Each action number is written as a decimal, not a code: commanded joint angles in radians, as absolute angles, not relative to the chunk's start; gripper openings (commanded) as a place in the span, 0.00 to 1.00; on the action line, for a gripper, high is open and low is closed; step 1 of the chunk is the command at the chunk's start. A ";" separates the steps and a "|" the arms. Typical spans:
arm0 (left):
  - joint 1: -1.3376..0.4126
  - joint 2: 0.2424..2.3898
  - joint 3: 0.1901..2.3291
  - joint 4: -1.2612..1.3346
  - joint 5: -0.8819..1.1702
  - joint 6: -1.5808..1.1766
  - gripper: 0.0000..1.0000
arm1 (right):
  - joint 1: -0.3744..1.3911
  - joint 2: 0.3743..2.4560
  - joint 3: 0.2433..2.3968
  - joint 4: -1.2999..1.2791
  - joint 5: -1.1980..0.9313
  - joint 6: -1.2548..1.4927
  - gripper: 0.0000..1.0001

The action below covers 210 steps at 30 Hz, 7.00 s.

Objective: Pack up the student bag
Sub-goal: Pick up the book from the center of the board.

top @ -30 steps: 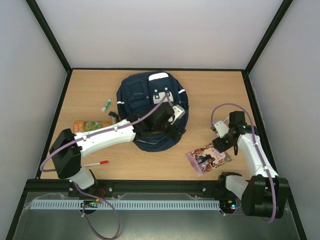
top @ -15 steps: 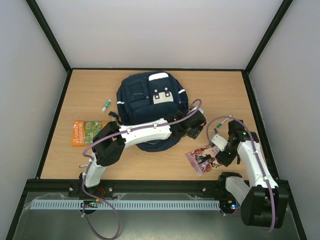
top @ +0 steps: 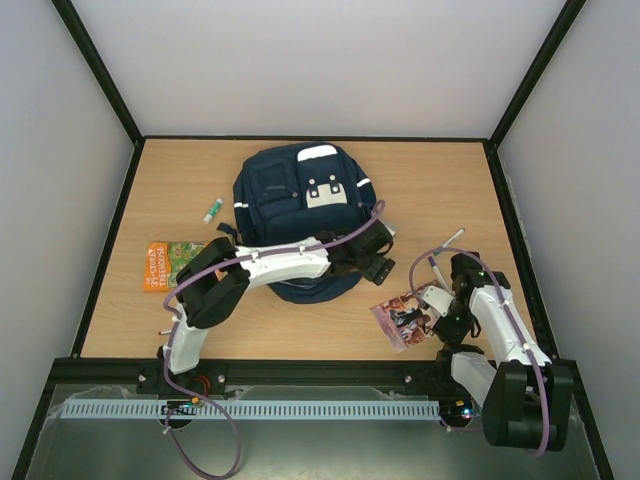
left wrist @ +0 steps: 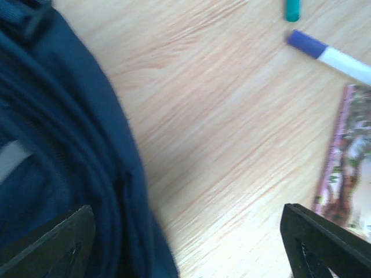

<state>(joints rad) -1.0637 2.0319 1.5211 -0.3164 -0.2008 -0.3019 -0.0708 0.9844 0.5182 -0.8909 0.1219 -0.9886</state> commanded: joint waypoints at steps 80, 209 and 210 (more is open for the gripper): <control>-1.113 1.830 0.984 0.091 0.084 -1.040 0.79 | 0.073 1.368 0.599 -0.419 -0.161 -0.458 0.27; -0.635 1.240 0.949 0.231 0.694 -0.625 0.02 | 0.103 1.173 1.210 -0.601 -1.497 -0.073 0.89; -0.635 1.240 0.948 0.228 0.690 -0.624 0.02 | 0.103 1.167 1.206 -0.600 -1.497 -0.071 0.87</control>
